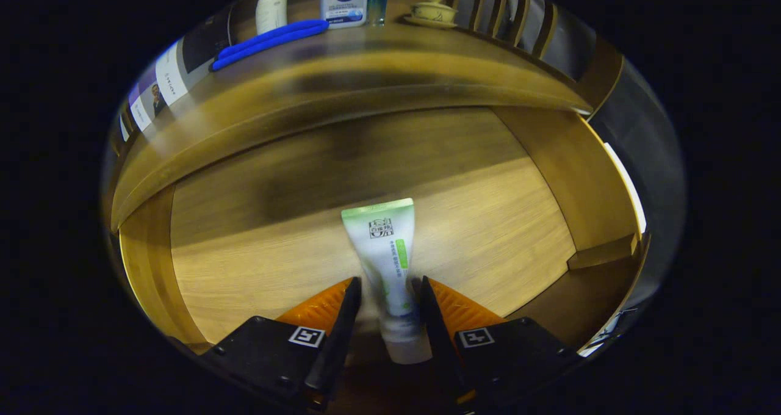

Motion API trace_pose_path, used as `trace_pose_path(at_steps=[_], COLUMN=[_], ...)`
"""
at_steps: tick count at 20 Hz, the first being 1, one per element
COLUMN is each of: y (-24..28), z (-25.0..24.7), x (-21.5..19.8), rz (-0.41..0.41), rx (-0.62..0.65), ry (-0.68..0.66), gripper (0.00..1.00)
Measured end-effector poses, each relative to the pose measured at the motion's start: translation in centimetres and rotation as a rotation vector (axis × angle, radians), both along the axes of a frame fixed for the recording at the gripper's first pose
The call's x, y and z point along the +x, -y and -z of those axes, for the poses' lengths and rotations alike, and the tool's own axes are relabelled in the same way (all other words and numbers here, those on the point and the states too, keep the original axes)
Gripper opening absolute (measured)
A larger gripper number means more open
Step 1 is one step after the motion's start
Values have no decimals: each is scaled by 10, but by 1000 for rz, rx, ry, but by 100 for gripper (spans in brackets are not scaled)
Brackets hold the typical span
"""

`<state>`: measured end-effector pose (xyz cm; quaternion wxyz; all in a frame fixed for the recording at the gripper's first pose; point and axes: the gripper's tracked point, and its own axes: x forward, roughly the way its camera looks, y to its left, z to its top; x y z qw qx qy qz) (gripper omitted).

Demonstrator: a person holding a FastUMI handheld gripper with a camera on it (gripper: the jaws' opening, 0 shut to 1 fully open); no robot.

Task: Pull open the drawer, take out the items inside it, and place them on the countertop above the cabinet.

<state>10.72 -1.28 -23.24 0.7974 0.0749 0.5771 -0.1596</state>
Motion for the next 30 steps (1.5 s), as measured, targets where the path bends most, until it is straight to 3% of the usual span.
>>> trace_pose_path(at_steps=[2,4,7,11,16,20,25,30], y=[1,-1,1,13,34,53,83,90], z=[0,1,-9,-18,-41,-58,-86,-118], x=[4,7,12,20,18,10,-1,19], rz=[20,35,96,208,447,529,558,447], rx=[-1,14,35,32,79,71,9,-51], ry=[27,62,142,234,299,332,402,468], gripper=[60,40,19,18,18,19,19,18])
